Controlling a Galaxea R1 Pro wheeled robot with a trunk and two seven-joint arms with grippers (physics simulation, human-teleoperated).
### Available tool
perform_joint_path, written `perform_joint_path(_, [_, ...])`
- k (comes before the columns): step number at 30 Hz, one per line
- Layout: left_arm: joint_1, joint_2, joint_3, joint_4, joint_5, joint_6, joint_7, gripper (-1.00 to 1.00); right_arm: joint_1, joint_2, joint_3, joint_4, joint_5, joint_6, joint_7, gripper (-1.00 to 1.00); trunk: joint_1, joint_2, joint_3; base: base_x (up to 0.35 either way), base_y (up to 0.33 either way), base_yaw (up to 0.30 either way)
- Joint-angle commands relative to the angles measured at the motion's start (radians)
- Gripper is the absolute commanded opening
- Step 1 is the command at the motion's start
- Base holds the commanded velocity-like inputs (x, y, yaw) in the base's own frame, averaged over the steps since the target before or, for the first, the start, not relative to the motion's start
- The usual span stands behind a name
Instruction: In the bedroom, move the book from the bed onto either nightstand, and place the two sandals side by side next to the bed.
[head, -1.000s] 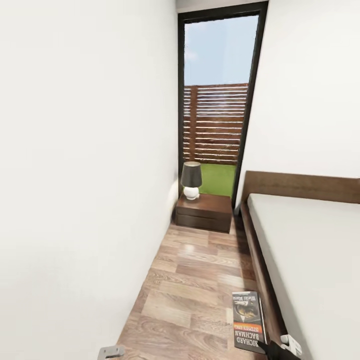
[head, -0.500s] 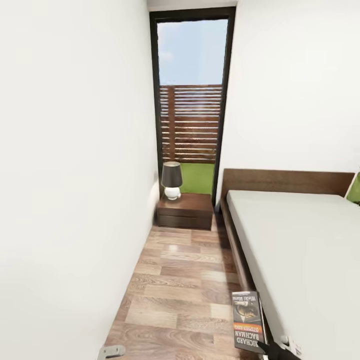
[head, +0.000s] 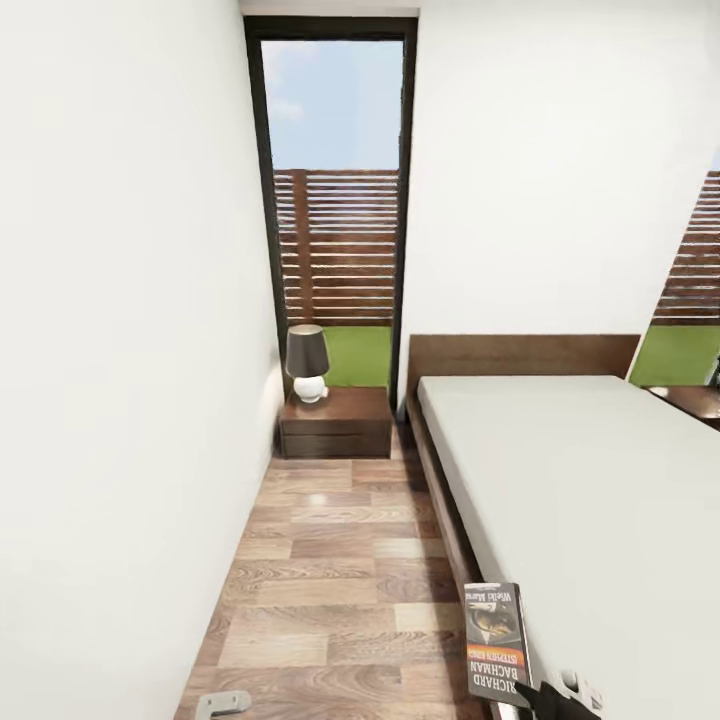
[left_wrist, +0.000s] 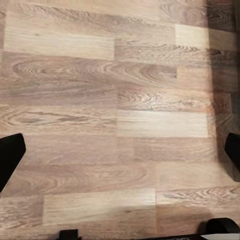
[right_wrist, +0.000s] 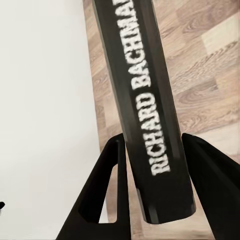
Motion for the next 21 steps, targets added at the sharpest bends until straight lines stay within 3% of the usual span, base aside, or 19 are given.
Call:
perform_joint_path(1, [-0.001,0.001,0.006,0.001,0.007,0.000,-0.007,1.00,-0.001,0.000,0.001,0.000,-0.010,0.010,0.004,-1.00,0.001,-0.001,-0.002,0.243,0.091,-0.040])
perform_joint_path(12, [-0.001,0.001,0.006,0.001,0.007,0.000,-0.007,1.00,-0.001,0.000,0.001,0.000,-0.010,0.010,0.004,-1.00,0.001,-0.001,-0.002,0.297,0.104,-0.006])
perform_joint_path(21, [-0.001,0.000,0.005,0.001,0.007,0.000,-0.007,1.00,-0.001,-0.001,0.001,0.000,-0.010,0.011,0.004,-1.00,0.001,-0.001,-0.002,0.330,0.012,0.000])
